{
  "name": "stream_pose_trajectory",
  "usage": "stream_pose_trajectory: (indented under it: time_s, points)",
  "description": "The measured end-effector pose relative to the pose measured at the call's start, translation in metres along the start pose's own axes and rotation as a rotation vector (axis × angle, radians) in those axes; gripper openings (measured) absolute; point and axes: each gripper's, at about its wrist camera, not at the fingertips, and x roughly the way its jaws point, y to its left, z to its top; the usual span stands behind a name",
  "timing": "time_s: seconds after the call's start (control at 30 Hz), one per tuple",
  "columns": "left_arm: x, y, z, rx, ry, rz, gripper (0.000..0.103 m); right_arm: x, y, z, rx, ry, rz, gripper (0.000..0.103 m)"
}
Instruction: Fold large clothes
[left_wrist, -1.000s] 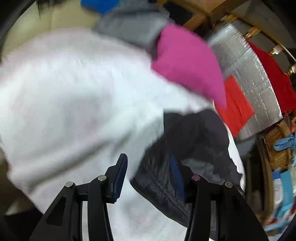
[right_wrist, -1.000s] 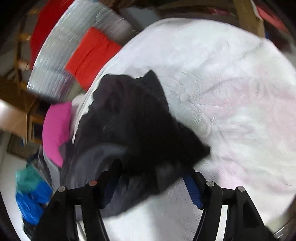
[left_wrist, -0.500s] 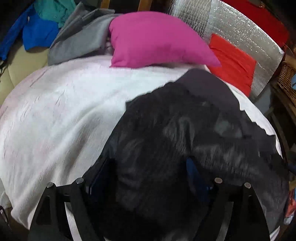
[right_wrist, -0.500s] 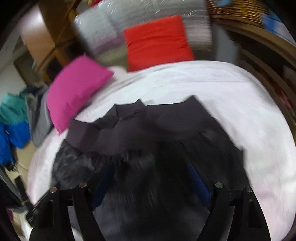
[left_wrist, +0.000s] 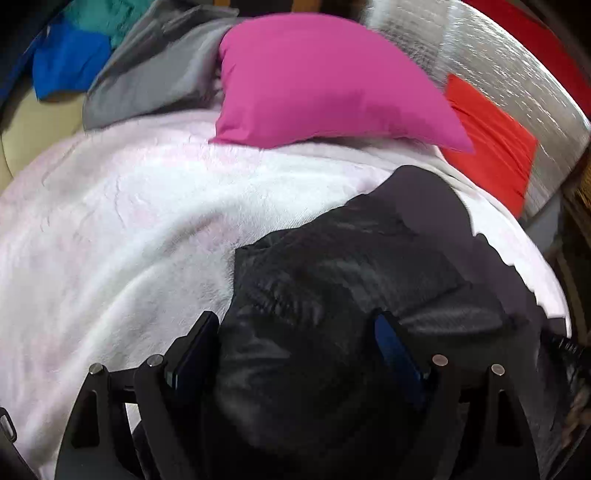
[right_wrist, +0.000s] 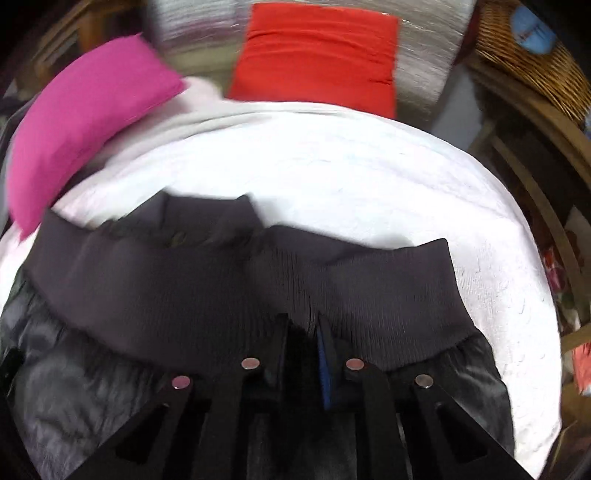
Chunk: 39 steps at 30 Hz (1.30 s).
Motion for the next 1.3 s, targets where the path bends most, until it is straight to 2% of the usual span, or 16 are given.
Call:
stream_pose_trajectory:
  time_s: [0.1, 0.17, 0.2, 0.23, 0.3, 0.33, 0.37, 0.43, 0.57, 0.63, 0.67, 0.77, 0.9, 0.97, 1.1, 1.3]
  points:
    - [-0.003, -0.001, 0.001, 0.012, 0.007, -0.001, 0.086, -0.008, -0.013, -0.006, 0.092, -0.056, 0.092, 0.018]
    - [-0.005, -0.001, 0.002, 0.019, 0.017, -0.018, 0.086, -0.021, -0.032, -0.014, 0.156, -0.039, 0.201, 0.03]
    - [-0.007, 0.001, 0.004, 0.018, 0.025, -0.036, 0.086, -0.027, -0.042, -0.018, 0.183, -0.037, 0.232, 0.041]
    - [-0.009, 0.002, 0.006, 0.02, 0.031, -0.048, 0.086, -0.044, -0.062, -0.028, 0.242, -0.065, 0.279, 0.058]
    - [-0.014, 0.004, 0.01, 0.036, 0.042, -0.071, 0.086, -0.073, -0.089, -0.047, 0.326, -0.162, 0.325, 0.078]
    - [-0.018, 0.005, 0.012, 0.046, 0.037, -0.077, 0.086, -0.089, -0.104, -0.061, 0.363, -0.214, 0.338, 0.081]
    - [-0.025, 0.006, 0.013, 0.065, 0.022, -0.081, 0.086, -0.105, -0.125, -0.078, 0.402, -0.252, 0.337, 0.081]
    - [-0.035, 0.006, 0.015, 0.112, -0.001, -0.079, 0.086, -0.121, -0.158, -0.102, 0.469, -0.266, 0.307, 0.083]
    - [-0.052, 0.002, 0.012, 0.235, -0.069, -0.032, 0.086, -0.123, -0.216, -0.154, 0.624, -0.225, 0.266, 0.083]
    - [-0.053, 0.005, 0.012, 0.269, -0.053, -0.028, 0.086, -0.114, -0.231, -0.165, 0.659, -0.164, 0.33, 0.083]
    - [-0.054, 0.006, 0.011, 0.27, -0.049, -0.03, 0.086, -0.111, -0.238, -0.172, 0.665, -0.138, 0.382, 0.083]
    - [-0.057, 0.018, 0.016, 0.252, -0.04, -0.068, 0.086, -0.095, -0.242, -0.176, 0.655, -0.064, 0.455, 0.083]
    - [-0.056, 0.032, 0.022, 0.24, 0.015, -0.157, 0.086, -0.068, -0.247, -0.177, 0.673, 0.014, 0.592, 0.083]
    - [-0.046, 0.04, 0.025, 0.224, 0.083, -0.214, 0.086, -0.055, -0.25, -0.182, 0.682, 0.063, 0.644, 0.083]
    - [-0.028, 0.055, 0.032, 0.148, 0.188, -0.344, 0.087, -0.031, -0.246, -0.18, 0.69, 0.09, 0.739, 0.083]
    - [-0.004, 0.064, 0.033, 0.088, 0.293, -0.41, 0.087, -0.013, -0.228, -0.168, 0.651, 0.12, 0.801, 0.087]
